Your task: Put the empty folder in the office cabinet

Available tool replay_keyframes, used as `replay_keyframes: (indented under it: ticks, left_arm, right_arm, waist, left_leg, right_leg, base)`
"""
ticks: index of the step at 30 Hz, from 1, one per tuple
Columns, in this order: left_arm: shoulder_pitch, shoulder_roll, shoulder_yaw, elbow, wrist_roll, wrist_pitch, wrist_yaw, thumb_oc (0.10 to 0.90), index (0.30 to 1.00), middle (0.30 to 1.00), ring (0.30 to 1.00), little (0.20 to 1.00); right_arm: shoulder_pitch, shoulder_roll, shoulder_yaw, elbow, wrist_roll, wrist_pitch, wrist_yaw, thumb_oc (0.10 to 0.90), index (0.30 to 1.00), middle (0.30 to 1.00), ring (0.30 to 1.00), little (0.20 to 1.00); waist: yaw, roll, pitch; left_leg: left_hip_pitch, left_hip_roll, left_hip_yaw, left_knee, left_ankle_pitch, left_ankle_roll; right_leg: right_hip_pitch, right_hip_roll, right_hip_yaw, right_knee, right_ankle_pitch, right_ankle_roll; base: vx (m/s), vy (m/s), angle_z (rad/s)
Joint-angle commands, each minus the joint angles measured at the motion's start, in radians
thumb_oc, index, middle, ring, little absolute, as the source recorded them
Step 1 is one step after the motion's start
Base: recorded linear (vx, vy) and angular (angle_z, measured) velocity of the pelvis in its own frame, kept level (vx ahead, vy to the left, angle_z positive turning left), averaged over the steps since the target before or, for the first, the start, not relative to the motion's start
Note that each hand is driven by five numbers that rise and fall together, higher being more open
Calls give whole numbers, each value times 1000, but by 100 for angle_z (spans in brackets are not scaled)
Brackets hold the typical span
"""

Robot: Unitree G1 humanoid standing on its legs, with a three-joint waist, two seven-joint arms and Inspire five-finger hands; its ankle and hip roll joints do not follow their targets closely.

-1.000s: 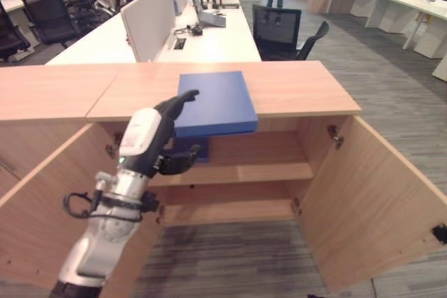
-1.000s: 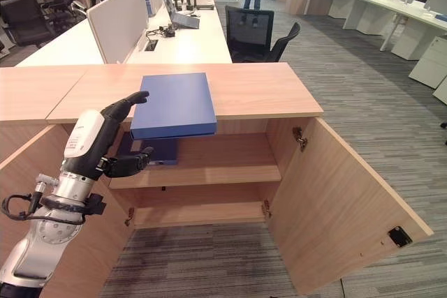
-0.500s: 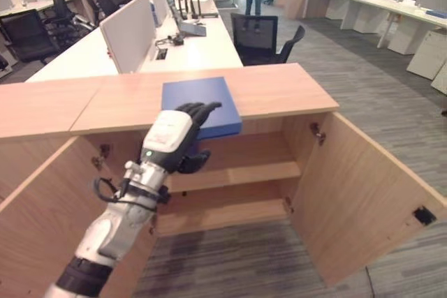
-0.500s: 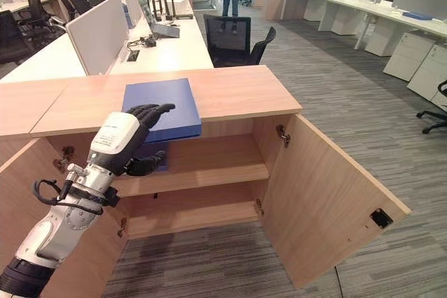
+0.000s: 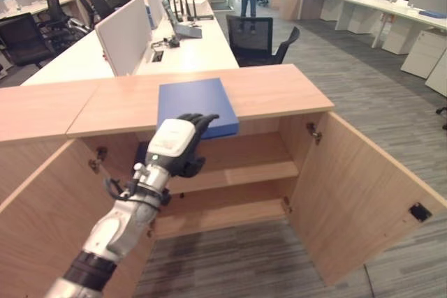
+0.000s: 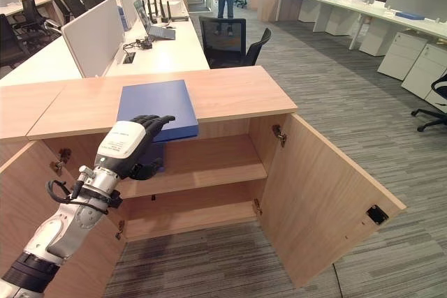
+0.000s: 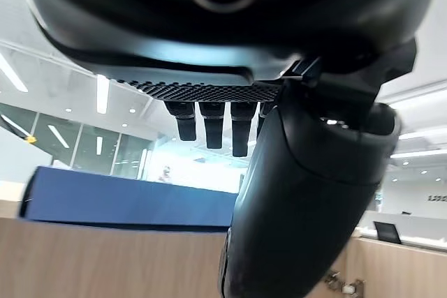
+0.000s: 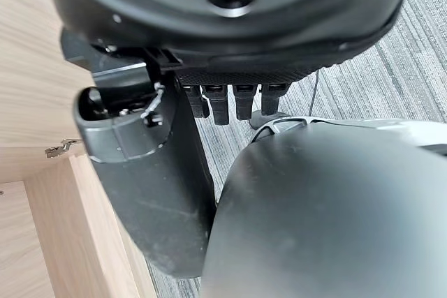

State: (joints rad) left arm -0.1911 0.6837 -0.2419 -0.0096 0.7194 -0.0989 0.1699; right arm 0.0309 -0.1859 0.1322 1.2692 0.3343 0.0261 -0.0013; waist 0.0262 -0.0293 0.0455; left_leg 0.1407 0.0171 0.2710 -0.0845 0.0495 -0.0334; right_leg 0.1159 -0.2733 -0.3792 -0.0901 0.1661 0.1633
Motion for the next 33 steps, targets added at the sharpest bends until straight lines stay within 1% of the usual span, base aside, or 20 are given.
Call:
replay_keyframes:
  ticks: [1, 4, 5, 7, 10, 14, 21, 27, 33]
  left_arm:
    - [-273, 21, -8, 28, 81, 30, 132, 800, 900, 900, 900, 900]
    - [-301, 26, -22, 59, 113, 44, 155, 800, 900, 900, 900, 900]
    - [-329, 37, -37, 75, 155, 51, 178, 800, 900, 900, 900, 900]
    - [-352, 47, -57, 100, 184, 63, 193, 800, 900, 900, 900, 900]
    - [-368, 51, -70, 117, 196, 68, 204, 800, 900, 900, 900, 900]
    - [-401, 57, -104, 167, 229, 91, 232, 800, 900, 900, 900, 900]
    - [-415, 55, -128, 198, 249, 105, 254, 800, 900, 900, 900, 900]
    - [-426, 48, -145, 239, 252, 115, 250, 800, 900, 900, 900, 900]
    - [-401, 39, -127, 259, 249, 130, 247, 800, 900, 900, 900, 900]
  right_arm:
    - [-41, 14, 39, 69, -36, -3, -24, 800, 900, 900, 900, 900]
    - [-41, 13, 40, 69, -37, -4, -26, 800, 900, 900, 900, 900]
    - [-41, 10, 48, 73, -43, -6, -29, 800, 900, 900, 900, 900]
    - [-43, 8, 52, 78, -49, -8, -32, 800, 900, 900, 900, 900]
    - [-45, 8, 51, 81, -51, -10, -34, 800, 900, 900, 900, 900]
    - [-48, 5, 50, 90, -55, -12, -46, 800, 900, 900, 900, 900]
    - [-50, 7, 49, 96, -53, -18, -55, 800, 900, 900, 900, 900]
    - [-53, 7, 47, 98, -49, -18, -58, 800, 900, 900, 900, 900]
    - [-53, 9, 44, 95, -50, -19, -59, 800, 900, 900, 900, 900]
  waist:
    - [2, -27, -7]
    - [-2, -27, -8]
    - [-5, -26, -8]
    - [-7, -26, -9]
    - [-7, -27, -10]
    - [-15, -27, -12]
    - [-21, -26, -14]
    - [-23, -26, -15]
    - [-25, -26, -15]
  left_leg:
    - [25, 42, -66, -3, -105, -48]
    - [25, 43, -66, -3, -106, -48]
    - [25, 42, -65, -3, -106, -48]
    - [25, 41, -64, -3, -107, -47]
    - [24, 41, -63, -3, -108, -47]
    - [27, 39, -60, -3, -110, -45]
    - [34, 37, -55, -3, -112, -43]
    - [36, 35, -56, -3, -113, -42]
    - [41, 33, -56, -3, -115, -41]
  right_leg:
    - [21, -35, 18, 8, -6, 56]
    - [20, -35, 19, 8, -6, 56]
    - [19, -34, 20, 8, -6, 57]
    - [17, -34, 20, 9, -5, 58]
    - [17, -34, 21, 9, -5, 59]
    - [15, -33, 26, 9, -4, 60]
    - [15, -34, 31, 10, -5, 60]
    - [16, -32, 32, 11, -5, 60]
    - [18, -32, 34, 10, -5, 60]
  base:
    - [0, 0, 0]
    - [0, 0, 0]
    - [0, 0, 0]
    - [0, 0, 0]
    - [0, 0, 0]
    - [0, 0, 0]
    - [0, 2, -4]
    - [0, 0, 0]
    - [0, 0, 0]
